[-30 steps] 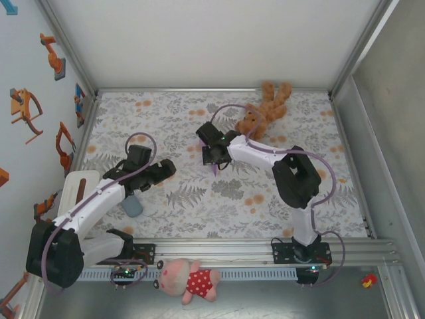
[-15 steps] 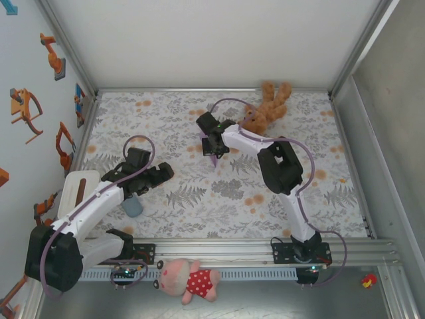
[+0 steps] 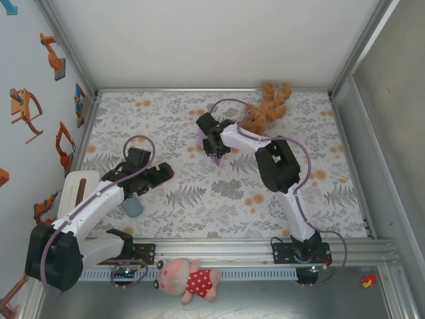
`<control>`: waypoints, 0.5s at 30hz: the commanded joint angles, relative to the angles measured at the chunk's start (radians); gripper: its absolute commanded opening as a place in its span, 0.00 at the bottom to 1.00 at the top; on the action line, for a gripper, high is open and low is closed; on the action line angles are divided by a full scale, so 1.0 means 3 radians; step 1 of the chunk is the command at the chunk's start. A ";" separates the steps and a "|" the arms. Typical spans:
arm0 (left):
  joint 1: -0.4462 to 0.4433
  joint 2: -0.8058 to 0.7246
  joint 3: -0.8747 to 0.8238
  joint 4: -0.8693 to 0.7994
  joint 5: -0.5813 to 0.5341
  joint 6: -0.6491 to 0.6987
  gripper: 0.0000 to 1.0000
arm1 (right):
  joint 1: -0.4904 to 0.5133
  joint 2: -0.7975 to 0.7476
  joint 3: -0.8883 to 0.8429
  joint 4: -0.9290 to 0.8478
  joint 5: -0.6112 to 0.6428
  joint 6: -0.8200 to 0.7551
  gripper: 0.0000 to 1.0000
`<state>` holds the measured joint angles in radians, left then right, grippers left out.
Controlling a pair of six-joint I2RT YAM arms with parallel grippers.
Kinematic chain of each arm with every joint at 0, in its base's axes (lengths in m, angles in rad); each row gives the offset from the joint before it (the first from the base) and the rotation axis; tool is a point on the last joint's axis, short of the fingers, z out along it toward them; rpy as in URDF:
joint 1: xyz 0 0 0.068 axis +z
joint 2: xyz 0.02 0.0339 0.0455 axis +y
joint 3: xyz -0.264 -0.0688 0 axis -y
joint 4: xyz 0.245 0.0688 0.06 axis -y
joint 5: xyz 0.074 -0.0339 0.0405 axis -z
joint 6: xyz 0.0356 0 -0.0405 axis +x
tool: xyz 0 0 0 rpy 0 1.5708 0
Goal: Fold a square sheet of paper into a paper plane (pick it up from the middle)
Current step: Move the paper plane to the top-center of the table.
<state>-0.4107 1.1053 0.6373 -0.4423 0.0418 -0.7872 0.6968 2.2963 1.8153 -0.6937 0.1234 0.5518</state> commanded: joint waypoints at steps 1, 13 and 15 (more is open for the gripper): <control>0.0020 0.0037 -0.0028 -0.0060 0.0008 0.0067 0.96 | -0.0020 0.0166 0.0031 -0.0094 0.0159 -0.0007 0.25; 0.0019 0.0060 -0.0016 -0.0054 0.0015 0.0069 0.96 | -0.0098 0.0368 0.0031 0.0093 0.0220 0.0197 0.30; 0.0019 0.0054 -0.0005 -0.0059 0.0019 0.0072 0.96 | -0.0103 0.0392 0.0066 0.0109 0.0217 0.0202 0.30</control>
<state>-0.4107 1.1198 0.6373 -0.4423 0.0444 -0.7868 0.6876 2.3268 1.8450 -0.6537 0.1711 0.5838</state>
